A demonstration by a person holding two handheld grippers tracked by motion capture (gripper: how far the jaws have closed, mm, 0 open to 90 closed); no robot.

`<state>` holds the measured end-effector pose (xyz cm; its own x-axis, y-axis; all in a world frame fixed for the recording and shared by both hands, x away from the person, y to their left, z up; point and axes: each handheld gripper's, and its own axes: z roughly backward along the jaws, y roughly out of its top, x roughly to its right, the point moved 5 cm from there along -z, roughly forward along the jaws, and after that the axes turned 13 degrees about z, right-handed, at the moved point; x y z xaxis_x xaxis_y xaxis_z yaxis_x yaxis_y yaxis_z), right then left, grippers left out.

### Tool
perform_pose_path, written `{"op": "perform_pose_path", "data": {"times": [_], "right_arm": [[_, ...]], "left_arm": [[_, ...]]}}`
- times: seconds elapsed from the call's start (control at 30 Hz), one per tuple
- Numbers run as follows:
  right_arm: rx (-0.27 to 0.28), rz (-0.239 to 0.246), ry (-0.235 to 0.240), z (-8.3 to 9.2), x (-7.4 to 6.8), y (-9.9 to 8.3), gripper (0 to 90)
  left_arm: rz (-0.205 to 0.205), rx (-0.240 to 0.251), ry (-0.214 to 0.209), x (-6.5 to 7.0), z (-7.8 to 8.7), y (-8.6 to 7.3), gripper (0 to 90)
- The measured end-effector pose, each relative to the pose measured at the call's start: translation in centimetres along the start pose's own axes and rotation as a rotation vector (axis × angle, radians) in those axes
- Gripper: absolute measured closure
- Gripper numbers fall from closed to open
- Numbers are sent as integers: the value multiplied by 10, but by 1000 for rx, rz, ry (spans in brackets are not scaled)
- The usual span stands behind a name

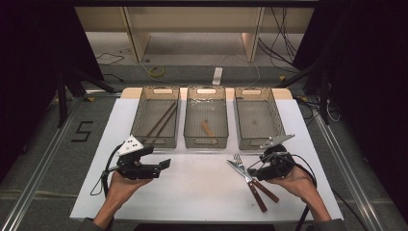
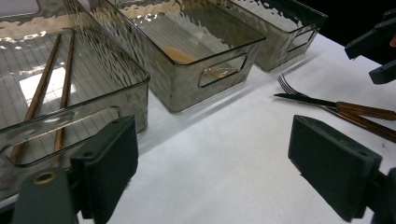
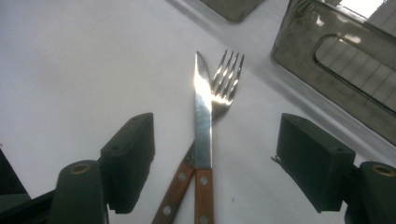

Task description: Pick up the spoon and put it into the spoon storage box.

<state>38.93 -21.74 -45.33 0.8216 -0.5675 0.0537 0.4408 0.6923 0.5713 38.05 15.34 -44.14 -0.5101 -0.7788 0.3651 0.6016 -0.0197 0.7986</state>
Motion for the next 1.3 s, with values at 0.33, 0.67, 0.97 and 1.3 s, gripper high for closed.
{"op": "perform_pose_path", "data": {"times": [0.33,0.67,0.97,1.3], "right_arm": [[-43,11,13,-2,-5,-9,282],[-87,16,33,-5,-9,-16,261],[-136,20,44,-10,-13,-25,225],[-169,19,48,-13,-14,-33,237]], "left_arm": [[0,0,-1,0,0,0,156],[4,6,0,-1,1,0,155],[-2,3,-1,0,2,0,155],[-12,-2,-2,2,2,-1,155]]}}
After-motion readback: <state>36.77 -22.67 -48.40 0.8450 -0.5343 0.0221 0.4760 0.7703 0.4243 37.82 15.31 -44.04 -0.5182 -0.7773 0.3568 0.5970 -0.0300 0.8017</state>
